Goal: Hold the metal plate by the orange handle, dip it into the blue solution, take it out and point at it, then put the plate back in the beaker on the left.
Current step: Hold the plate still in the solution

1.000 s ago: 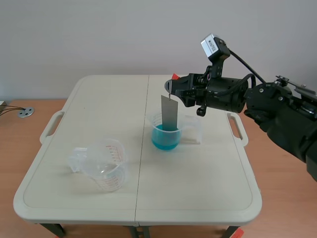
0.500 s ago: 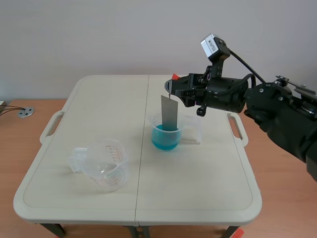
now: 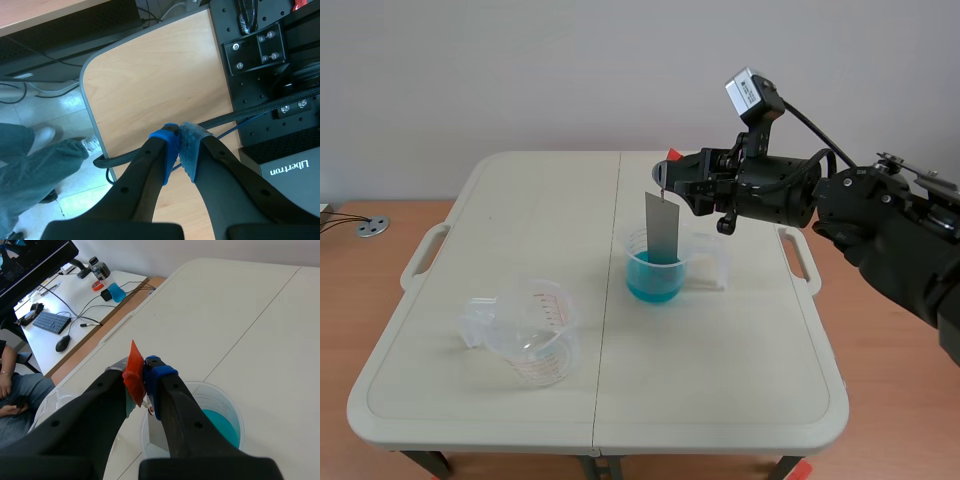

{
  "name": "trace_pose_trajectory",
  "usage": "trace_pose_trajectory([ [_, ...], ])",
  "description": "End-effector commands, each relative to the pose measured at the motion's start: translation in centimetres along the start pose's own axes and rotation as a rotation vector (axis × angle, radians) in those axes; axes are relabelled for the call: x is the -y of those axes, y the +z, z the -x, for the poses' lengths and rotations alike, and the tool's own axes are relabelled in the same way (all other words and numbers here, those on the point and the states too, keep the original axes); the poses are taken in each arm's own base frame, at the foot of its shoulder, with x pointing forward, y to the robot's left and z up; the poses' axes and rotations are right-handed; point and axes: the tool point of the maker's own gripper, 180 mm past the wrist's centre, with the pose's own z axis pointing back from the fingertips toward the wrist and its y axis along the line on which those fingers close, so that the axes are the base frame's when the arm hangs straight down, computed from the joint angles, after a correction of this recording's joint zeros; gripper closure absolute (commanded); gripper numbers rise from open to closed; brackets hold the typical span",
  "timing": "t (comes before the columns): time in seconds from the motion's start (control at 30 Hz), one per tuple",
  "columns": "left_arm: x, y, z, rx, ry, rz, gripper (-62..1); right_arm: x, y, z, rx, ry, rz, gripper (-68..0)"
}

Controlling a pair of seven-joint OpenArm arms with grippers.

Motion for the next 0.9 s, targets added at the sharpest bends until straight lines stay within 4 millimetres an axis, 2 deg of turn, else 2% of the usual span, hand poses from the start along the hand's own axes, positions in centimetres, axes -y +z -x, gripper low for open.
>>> trace_pose_trajectory([
  [0.0, -0.1, 0.2, -0.1, 0.007, 0.008, -0.006, -2.7, 0.2, 0.0, -0.8, 0.009, 0.012, 0.005, -1.5],
  [0.4, -0.1, 0.2, -0.1, 0.008, 0.008, -0.006, -2.7, 0.3, 0.0, -1.4, 0.033, -0.006, 0.002, -1.5],
  [0.53, 0.0, 0.2, -0.1, 0.008, 0.009, -0.003, -2.7, -0.1, 0.3, -2.2, 0.072, -0.026, -0.030, -1.5],
  [0.87, 0.0, 0.2, -0.1, 0.008, 0.009, -0.001, -2.7, 1.4, 1.4, -4.2, 0.140, -0.042, 0.011, -1.5],
])
